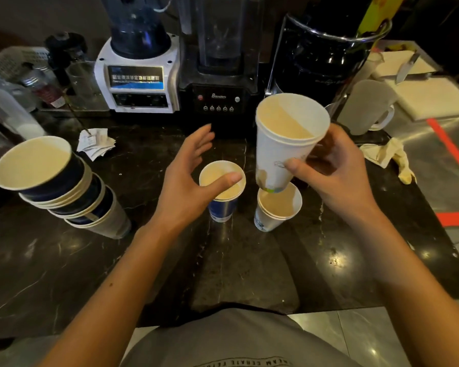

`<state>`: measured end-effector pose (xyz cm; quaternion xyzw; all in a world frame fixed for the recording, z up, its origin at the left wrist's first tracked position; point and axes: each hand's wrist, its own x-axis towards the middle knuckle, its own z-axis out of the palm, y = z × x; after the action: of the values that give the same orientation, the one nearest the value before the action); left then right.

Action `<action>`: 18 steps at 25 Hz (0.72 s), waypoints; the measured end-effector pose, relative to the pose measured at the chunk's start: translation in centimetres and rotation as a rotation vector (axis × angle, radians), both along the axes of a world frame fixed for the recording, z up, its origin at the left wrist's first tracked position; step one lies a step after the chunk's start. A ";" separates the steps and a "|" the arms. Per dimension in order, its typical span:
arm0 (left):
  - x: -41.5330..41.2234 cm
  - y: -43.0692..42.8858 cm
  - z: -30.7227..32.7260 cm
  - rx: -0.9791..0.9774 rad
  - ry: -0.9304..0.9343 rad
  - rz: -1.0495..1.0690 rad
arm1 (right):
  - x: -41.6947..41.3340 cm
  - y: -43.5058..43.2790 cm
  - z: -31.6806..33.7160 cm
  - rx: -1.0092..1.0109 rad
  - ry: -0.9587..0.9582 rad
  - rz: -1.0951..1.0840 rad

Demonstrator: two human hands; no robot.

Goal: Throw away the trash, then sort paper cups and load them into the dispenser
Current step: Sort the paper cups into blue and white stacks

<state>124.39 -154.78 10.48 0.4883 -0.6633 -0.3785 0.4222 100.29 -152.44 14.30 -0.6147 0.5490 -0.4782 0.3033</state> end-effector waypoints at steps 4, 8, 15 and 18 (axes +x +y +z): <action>0.7 0.0 -3.7 0.122 -0.182 0.045 | -2.1 2.2 -2.5 0.053 -0.038 -0.064; -0.6 0.2 -5.9 0.238 -0.191 0.064 | -2.6 3.1 -6.4 0.175 0.051 -0.004; -1.0 -0.1 -7.3 0.213 -0.143 0.089 | -2.7 3.1 -11.2 0.306 0.113 -0.054; -0.7 0.2 -7.4 0.204 -0.127 0.108 | -2.3 3.4 -12.7 0.453 -0.029 0.096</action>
<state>123.70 -154.58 3.08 0.5867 -0.6196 -0.3892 0.3470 97.94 -149.04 1.61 -0.5494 0.6080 -0.3363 0.4640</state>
